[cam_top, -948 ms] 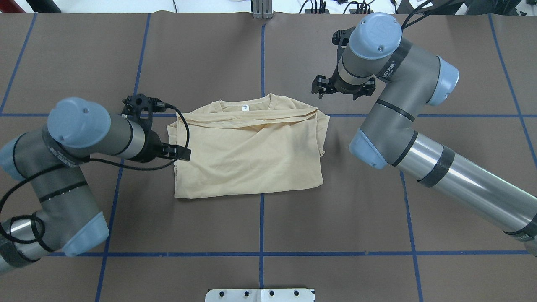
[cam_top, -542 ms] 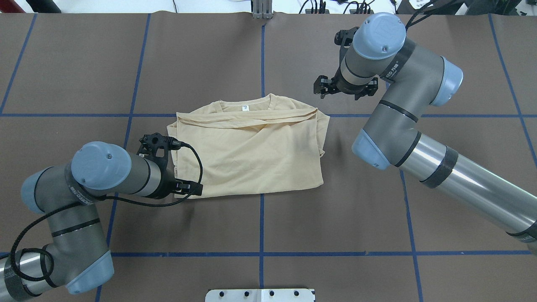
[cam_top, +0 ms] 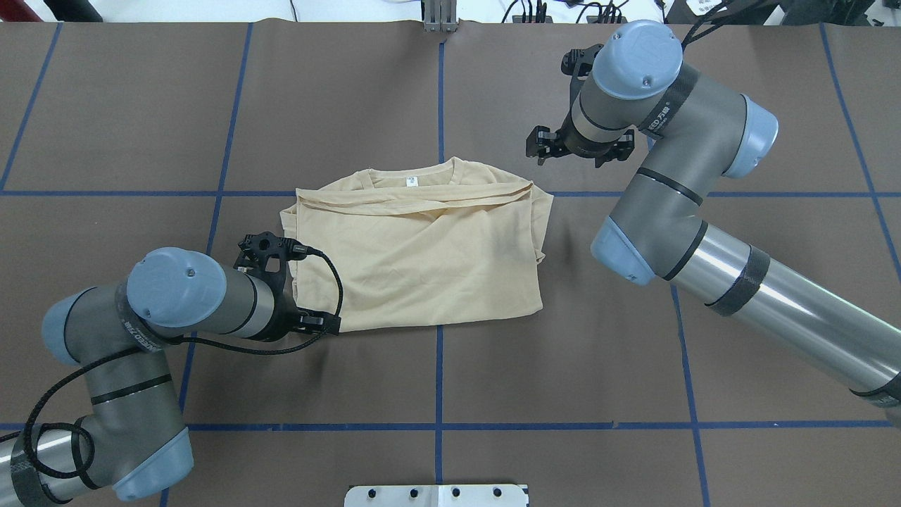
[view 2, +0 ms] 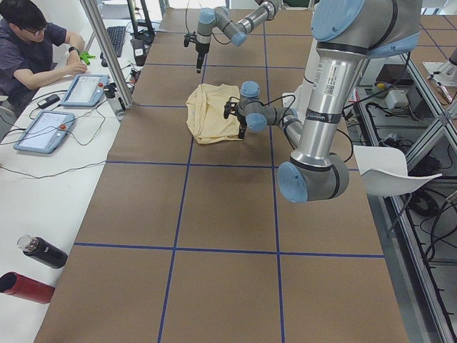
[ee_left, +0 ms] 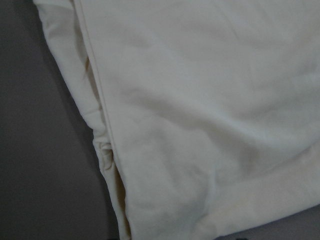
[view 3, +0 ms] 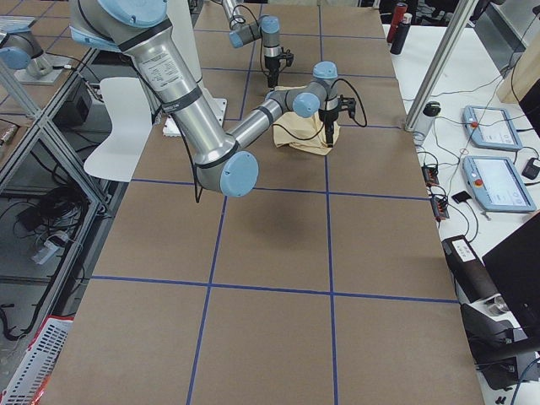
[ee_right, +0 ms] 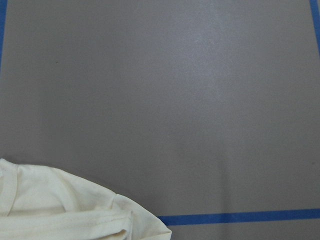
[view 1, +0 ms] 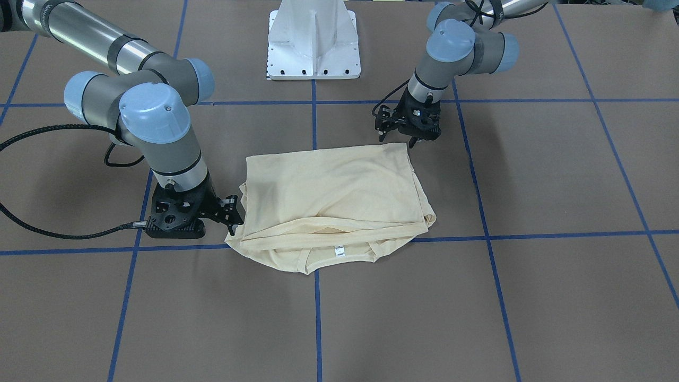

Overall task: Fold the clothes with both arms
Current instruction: 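Lower the left gripper onto the folded shirt's side edge and grasp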

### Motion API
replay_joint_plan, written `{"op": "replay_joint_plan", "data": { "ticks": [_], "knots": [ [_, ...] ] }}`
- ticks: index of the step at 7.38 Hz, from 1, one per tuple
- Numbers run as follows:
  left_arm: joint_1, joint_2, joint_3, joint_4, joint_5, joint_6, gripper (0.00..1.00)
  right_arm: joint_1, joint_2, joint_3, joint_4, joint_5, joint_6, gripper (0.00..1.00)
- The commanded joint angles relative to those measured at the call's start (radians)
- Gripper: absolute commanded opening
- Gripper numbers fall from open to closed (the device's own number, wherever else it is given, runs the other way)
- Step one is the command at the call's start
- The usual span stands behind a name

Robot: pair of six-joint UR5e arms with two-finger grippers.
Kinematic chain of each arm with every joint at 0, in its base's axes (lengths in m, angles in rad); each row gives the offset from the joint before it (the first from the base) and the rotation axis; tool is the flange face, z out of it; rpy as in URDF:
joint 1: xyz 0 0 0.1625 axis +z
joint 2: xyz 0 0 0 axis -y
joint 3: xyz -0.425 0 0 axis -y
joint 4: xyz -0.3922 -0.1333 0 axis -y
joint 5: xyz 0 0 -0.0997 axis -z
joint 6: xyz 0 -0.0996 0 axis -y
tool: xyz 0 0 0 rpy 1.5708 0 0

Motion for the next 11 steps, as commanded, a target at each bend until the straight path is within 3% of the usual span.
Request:
{"op": "replay_joint_plan", "data": {
  "ticks": [1, 2, 4, 8, 11],
  "knots": [
    [0.0, -0.002, 0.002, 0.0, 0.0, -0.001, 0.71, 0.0, 0.0, 0.0, 0.0, 0.0, 0.001, 1.0],
    [0.0, -0.002, 0.005, 0.0, 0.0, -0.001, 0.52, 0.0, 0.0, 0.0, 0.0, 0.0, 0.001, 1.0],
    [0.0, -0.002, 0.009, 0.0, 0.0, -0.003, 0.0, 0.0, 0.002, 0.0, 0.0, 0.0, 0.001, 1.0],
    [-0.052, 0.001, -0.004, 0.016, 0.003, 0.031, 0.0, -0.005, 0.002, 0.003, 0.0, -0.003, 0.007, 1.0],
    [-0.202, 0.01, 0.088, 0.02, 0.006, 0.225, 0.0, -0.006, 0.002, 0.008, 0.0, -0.005, 0.016, 1.0]
  ]
}}
